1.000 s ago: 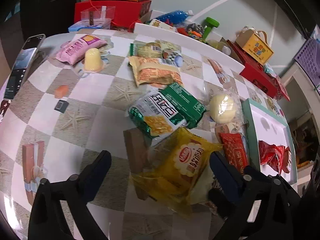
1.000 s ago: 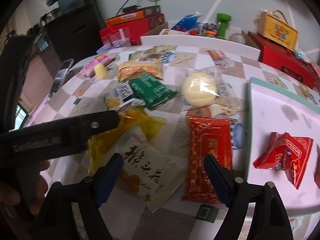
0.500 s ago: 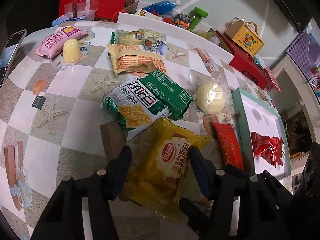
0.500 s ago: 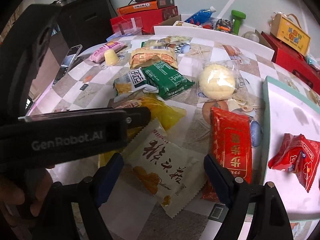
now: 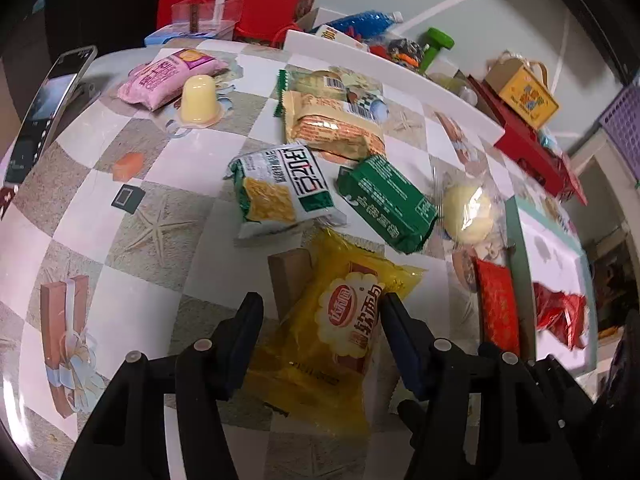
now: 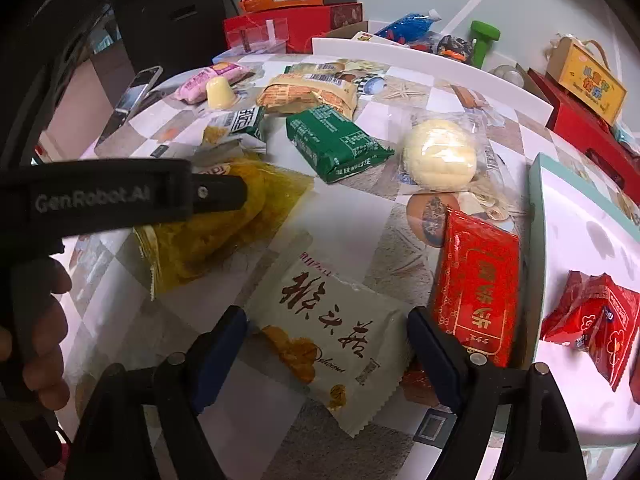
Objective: Organize snacks
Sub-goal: 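Grasp the yellow bread bag with the left tool while the right tool grasps the white pastry bag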
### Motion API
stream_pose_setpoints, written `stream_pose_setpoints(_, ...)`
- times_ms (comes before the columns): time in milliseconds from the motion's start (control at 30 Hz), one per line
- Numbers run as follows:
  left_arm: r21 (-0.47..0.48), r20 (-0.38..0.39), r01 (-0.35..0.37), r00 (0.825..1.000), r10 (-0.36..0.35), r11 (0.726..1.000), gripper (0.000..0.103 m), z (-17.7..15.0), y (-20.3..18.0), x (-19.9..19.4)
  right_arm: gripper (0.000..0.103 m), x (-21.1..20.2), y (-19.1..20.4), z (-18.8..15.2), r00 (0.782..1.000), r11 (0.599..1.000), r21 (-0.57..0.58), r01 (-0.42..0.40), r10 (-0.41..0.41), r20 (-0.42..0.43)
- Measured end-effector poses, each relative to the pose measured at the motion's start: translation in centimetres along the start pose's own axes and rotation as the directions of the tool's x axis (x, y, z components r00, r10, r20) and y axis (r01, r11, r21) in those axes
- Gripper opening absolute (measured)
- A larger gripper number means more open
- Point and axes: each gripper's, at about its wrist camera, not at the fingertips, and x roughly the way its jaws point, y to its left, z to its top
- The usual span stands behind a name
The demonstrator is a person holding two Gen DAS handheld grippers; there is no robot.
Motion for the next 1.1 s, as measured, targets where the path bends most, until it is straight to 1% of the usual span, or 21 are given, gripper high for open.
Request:
stream_pose_setpoints(100, 0.024, -0.024, -0.012, 1.0, 0.012, 1.0, 0.063, -0.3, -0.5, 0.7, 0.085, 0.1, 0.1, 0.0, 1.0, 1.0, -0.012, 0.01, -0.01, -0.002)
stream_pose_setpoints(233, 0.036, -0.021, -0.027, 0.999, 0.028, 0.999, 0.063, -0.4, -0.7, 0.7, 0.084, 0.1, -0.3, 0.0, 1.0, 1.0, 0.016, 0.007, -0.007, 0.003)
stream_pose_setpoints(300, 0.031, -0.018, -0.026, 0.999, 0.026, 0.999, 0.063, -0.4, -0.6, 0.6, 0.082, 0.1, -0.6, 0.1, 1.0, 0.999, 0.032, 0.015, -0.015, 0.006)
stream_pose_setpoints(367, 0.029, -0.017, -0.028, 0.999, 0.029, 0.999, 0.063, -0.3, -0.6, 0.7, 0.076, 0.0, -0.9, 0.2, 1.0, 0.998, 0.055, 0.02, -0.021, 0.014)
stream_pose_setpoints(500, 0.035, -0.017, -0.039, 0.999, 0.04, 0.999, 0.063, -0.4, -0.7, 0.7, 0.073, 0.0, -1.7, 0.5, 1.0, 0.993, 0.121, 0.014, -0.017, 0.025)
stream_pose_setpoints(600, 0.031, -0.016, -0.037, 0.999, 0.038, 0.999, 0.063, -0.4, -0.7, 0.7, 0.073, -0.1, -1.8, 0.6, 1.0, 0.99, 0.141, 0.007, -0.011, 0.027)
stream_pose_setpoints(733, 0.036, -0.016, -0.044, 0.999, 0.045, 0.998, 0.063, -0.3, -0.9, 0.8, 0.069, -0.1, -2.3, 0.7, 0.999, 0.983, 0.185, 0.015, -0.022, 0.035)
stream_pose_setpoints(800, 0.037, -0.017, -0.045, 0.999, 0.046, 0.998, 0.063, -0.3, -0.9, 0.8, 0.069, -0.2, -2.7, 0.7, 0.999, 0.979, 0.202, 0.003, -0.012, 0.041)
stream_pose_setpoints(933, 0.037, -0.017, -0.045, 0.999, 0.045, 0.998, 0.063, -0.3, -0.9, 0.8, 0.075, -0.2, -2.1, 0.8, 0.999, 0.987, 0.161, 0.015, -0.021, 0.035)
stream_pose_setpoints(1100, 0.033, -0.016, -0.043, 0.999, 0.043, 0.999, 0.063, -0.3, -0.9, 0.8, 0.077, -0.3, -2.1, 0.7, 1.0, 0.988, 0.154, -0.019, 0.016, 0.022)
